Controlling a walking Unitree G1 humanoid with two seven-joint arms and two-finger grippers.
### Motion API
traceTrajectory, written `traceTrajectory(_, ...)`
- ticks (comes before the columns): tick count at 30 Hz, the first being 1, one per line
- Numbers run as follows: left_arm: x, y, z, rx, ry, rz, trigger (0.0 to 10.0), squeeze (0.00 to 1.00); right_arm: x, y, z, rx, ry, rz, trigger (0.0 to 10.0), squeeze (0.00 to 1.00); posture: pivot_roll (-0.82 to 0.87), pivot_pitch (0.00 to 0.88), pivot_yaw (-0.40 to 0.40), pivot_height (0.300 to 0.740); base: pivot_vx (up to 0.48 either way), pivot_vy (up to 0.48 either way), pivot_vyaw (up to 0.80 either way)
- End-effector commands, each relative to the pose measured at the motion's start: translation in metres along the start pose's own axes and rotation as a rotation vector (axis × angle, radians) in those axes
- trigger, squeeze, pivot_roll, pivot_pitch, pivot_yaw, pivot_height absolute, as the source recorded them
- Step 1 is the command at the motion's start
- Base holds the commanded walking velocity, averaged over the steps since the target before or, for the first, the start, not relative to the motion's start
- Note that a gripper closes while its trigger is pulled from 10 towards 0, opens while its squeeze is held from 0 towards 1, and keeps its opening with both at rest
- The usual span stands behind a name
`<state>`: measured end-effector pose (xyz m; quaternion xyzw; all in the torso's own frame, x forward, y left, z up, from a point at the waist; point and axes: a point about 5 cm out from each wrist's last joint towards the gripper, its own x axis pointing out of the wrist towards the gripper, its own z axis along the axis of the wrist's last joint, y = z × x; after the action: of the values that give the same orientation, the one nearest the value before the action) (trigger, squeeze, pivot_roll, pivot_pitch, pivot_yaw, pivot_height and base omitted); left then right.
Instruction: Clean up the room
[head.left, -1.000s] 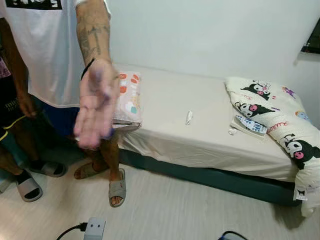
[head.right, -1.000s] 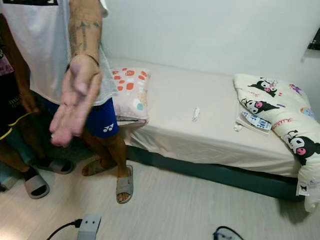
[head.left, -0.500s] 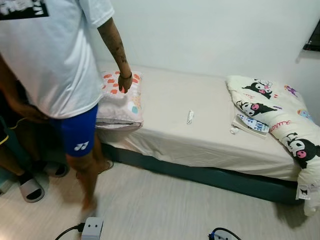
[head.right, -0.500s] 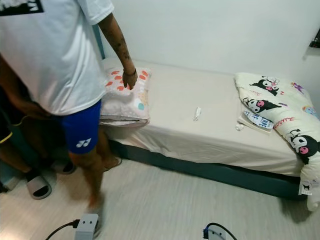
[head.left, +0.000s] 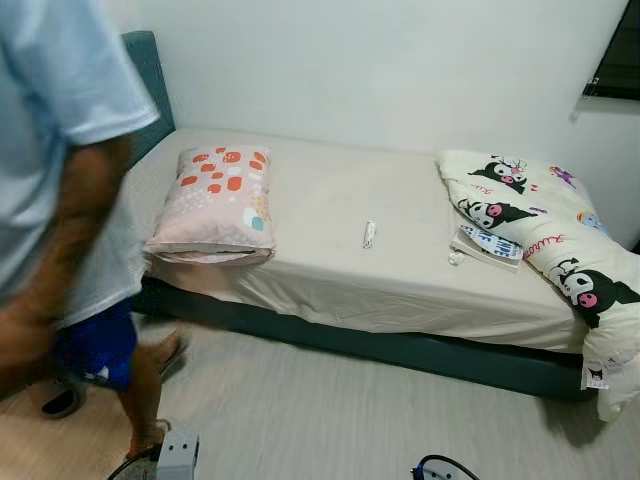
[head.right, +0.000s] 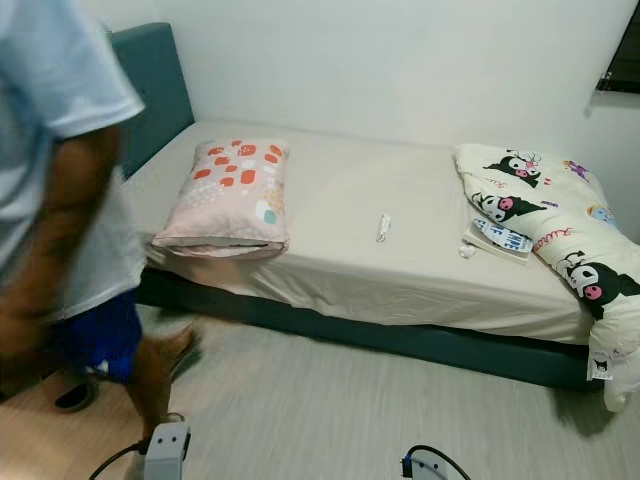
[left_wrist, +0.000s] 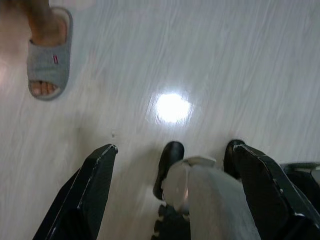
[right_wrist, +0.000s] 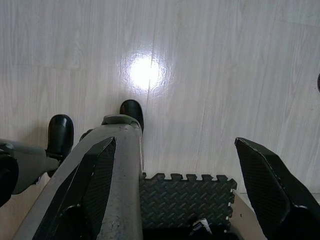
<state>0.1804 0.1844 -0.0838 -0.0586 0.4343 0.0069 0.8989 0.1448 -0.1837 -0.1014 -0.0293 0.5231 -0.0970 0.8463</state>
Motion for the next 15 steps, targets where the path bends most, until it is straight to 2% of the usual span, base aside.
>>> traceTrajectory(1,0.001,0.000,0.003,-0.009,-0.020,0.009,10.0,0.00,0.000,-0.003,-0.002,-0.010,0.000,-0.001,10.0,0.00,0.13,0.024,-0.044,0.740,0.000,0.000,0.00)
traceTrajectory(7,0.003,-0.004,0.010,-0.037,-0.036,-0.011,10.0,0.00,0.000,-0.005,-0.003,-0.042,-0.002,-0.015,10.0,0.00,0.13,0.025,-0.043,0.740,0.000,0.000,0.00)
traceTrajectory(15,0.004,-0.008,0.015,-0.012,-0.049,-0.019,10.0,0.00,0.000,-0.007,-0.001,-0.067,-0.037,-0.021,10.0,0.00,0.13,0.026,-0.046,0.740,0.000,0.000,0.00)
